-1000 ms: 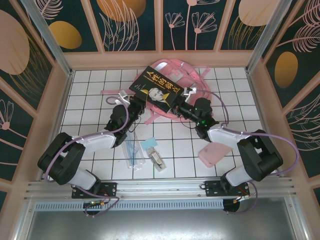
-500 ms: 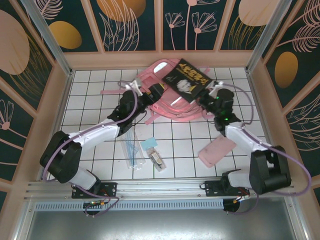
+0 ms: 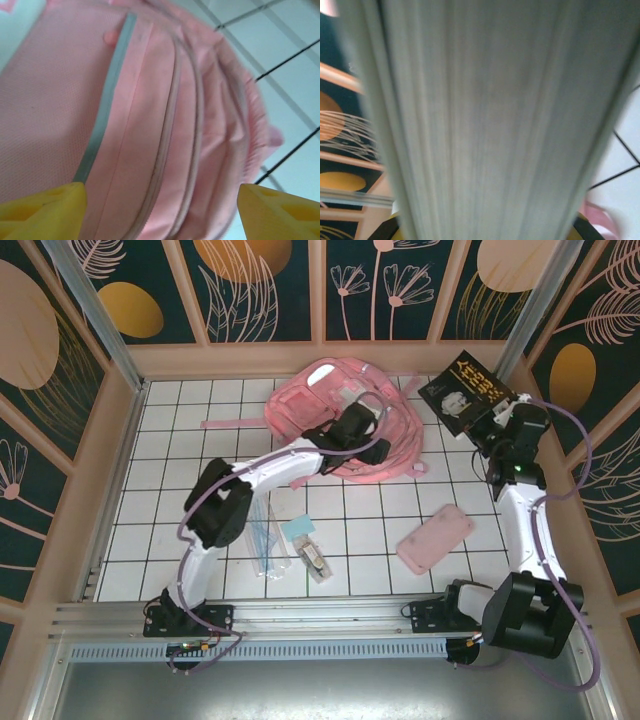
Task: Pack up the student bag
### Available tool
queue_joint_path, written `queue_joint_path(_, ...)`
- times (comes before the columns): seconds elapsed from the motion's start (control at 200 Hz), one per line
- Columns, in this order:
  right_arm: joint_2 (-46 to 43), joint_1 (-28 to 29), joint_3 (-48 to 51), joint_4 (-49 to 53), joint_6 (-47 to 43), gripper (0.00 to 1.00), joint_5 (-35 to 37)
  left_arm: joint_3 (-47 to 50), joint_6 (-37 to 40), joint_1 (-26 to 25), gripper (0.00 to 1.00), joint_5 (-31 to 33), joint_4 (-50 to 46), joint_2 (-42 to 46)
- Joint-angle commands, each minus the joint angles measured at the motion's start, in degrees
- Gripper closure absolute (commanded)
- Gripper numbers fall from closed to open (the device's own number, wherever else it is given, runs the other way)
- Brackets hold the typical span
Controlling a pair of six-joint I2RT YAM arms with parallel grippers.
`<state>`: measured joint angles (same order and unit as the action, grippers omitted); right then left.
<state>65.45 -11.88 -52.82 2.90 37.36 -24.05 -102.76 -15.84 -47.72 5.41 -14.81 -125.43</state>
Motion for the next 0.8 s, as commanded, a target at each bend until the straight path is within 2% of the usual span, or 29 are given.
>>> queue_joint_path(0.0,-3.57,-1.38,0.41,-1.62,-2.56,1.0,-3.69,-6.17,6.33,-0.25,0.21,5.24,-10.55,-4.79)
queue_joint_path(0.275,-4.95,-1.69,3.02,-1.5,-1.33,1.0,-7.65,-14.32,9.46,-0.22,0.22,15.27,-12.08,-14.47)
queue_joint_path(0.33,-5.21,-1.72,3.47,-1.49,-1.25,1.0,-8.17,-15.41,9.94,-0.26,0.26,17.34,-12.82,-16.11)
queue_joint_path(0.475,-6.05,-1.61,5.29,-2.11,-0.72,1.0,-9.45,-15.5,11.67,-0.17,0.33,17.97,-12.47,-18.65)
queue_joint_path(0.505,-6.26,-1.63,5.79,-2.19,-0.58,1.0,-9.56,-15.49,11.96,-0.08,0.38,18.43,-12.13,-19.17)
queue_joint_path(0.565,-6.71,-1.65,6.39,-2.17,-0.54,1.0,-9.61,-15.94,12.09,0.23,0.56,18.01,-12.41,-20.0)
queue_joint_path(0.655,-7.11,-1.6,6.7,-1.14,-1.26,1.0,-9.54,-16.0,11.09,1.11,0.87,14.93,-12.9,-19.62)
queue_joint_path(0.68,-7.22,-1.65,6.64,-0.75,-1.52,1.0,-9.32,-15.9,10.61,1.36,1.0,14.06,-13.05,-19.01)
queue_joint_path(0.796,-8.27,-1.7,5.67,1.8,-3.41,1.0,-5.63,-13.1,8.35,1.89,1.0,9.16,-11.18,-12.19)
